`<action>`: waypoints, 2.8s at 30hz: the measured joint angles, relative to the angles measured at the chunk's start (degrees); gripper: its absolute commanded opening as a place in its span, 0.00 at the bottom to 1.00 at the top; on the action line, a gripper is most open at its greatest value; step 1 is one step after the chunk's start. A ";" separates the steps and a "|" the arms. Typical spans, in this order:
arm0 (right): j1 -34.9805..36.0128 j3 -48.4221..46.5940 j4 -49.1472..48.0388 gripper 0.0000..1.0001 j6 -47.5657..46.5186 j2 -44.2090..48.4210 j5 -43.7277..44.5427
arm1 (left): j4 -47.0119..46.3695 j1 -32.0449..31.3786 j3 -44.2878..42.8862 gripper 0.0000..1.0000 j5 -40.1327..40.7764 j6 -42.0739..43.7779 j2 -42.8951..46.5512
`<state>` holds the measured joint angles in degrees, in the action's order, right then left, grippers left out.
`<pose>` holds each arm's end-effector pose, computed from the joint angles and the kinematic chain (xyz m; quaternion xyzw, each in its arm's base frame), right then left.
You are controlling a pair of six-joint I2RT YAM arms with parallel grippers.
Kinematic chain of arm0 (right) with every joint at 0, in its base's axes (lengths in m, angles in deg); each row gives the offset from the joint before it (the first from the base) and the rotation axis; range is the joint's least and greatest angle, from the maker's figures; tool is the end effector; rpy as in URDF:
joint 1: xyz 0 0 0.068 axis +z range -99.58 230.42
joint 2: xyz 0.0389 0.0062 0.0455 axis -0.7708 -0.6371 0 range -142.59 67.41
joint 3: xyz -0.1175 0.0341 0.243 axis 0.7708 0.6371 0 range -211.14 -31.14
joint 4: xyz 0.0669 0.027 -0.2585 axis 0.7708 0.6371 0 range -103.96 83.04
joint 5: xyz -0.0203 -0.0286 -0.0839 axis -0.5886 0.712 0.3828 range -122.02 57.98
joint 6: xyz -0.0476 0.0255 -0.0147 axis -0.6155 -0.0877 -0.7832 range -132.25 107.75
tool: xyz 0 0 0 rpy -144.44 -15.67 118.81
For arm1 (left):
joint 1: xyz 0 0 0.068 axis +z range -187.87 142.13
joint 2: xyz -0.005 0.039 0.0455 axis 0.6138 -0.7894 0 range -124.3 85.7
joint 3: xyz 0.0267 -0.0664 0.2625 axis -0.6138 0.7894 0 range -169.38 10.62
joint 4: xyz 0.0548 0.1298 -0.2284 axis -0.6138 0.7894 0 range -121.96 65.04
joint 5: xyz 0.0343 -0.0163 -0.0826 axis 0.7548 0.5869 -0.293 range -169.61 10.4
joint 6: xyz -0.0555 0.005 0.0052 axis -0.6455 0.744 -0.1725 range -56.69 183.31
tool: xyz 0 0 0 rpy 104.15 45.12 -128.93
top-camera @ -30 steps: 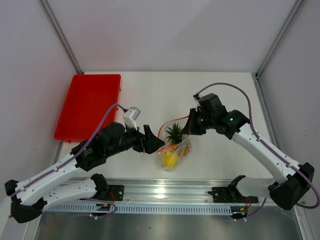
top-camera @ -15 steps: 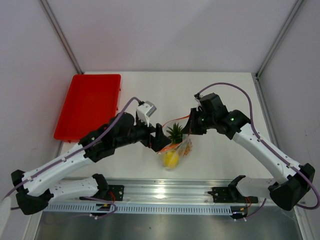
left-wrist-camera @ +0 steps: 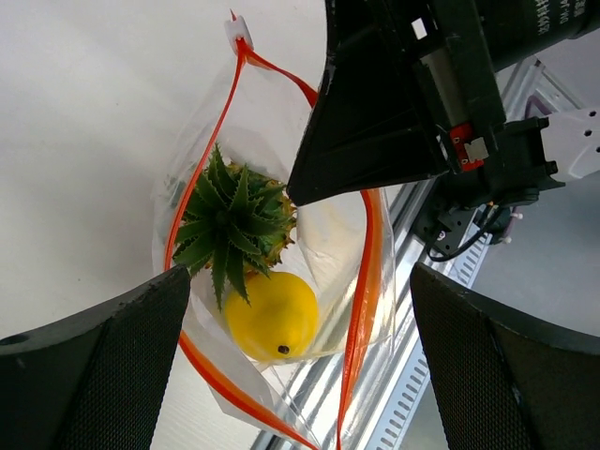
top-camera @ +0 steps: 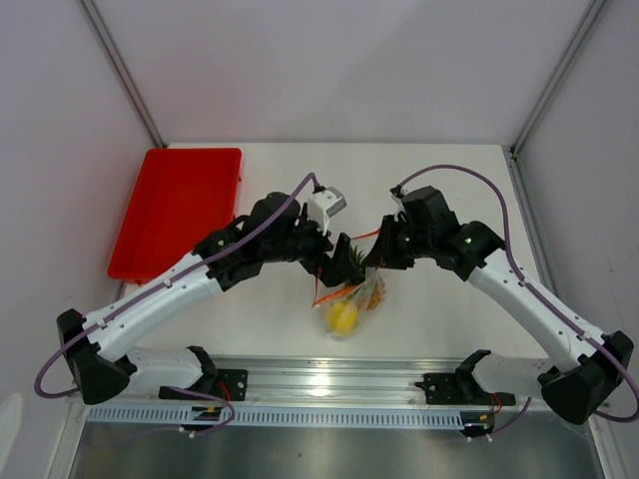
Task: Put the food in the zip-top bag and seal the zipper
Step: Adjust the zipper food storage bag at the center of the board.
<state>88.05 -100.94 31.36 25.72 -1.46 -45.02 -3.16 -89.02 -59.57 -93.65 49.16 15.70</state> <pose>0.1976 0.1633 0.3450 -0.0411 0.9160 0.3185 0.2404 0.1683 -0.2240 0.3684 0.3300 0.7895 -0.3619 0.3699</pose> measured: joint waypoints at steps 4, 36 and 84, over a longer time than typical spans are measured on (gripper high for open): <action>-0.17 0.04 -0.11 0.22 0.07 0.31 -0.20 | -0.09 2.29 0.02 1.00 -3.21 0.13 -0.72; -1.84 0.83 -1.20 0.08 1.55 0.74 -1.44 | -11.04 6.56 6.86 0.99 -20.44 5.46 -4.66; -24.61 2.67 0.07 0.52 -7.98 5.97 -12.48 | 3.93 -4.33 -2.08 0.83 -0.22 0.59 -10.51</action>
<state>63.44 -98.28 31.42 17.74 4.51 -57.50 0.77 -93.35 -61.65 -93.87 49.75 5.19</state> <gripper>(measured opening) 0.521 0.880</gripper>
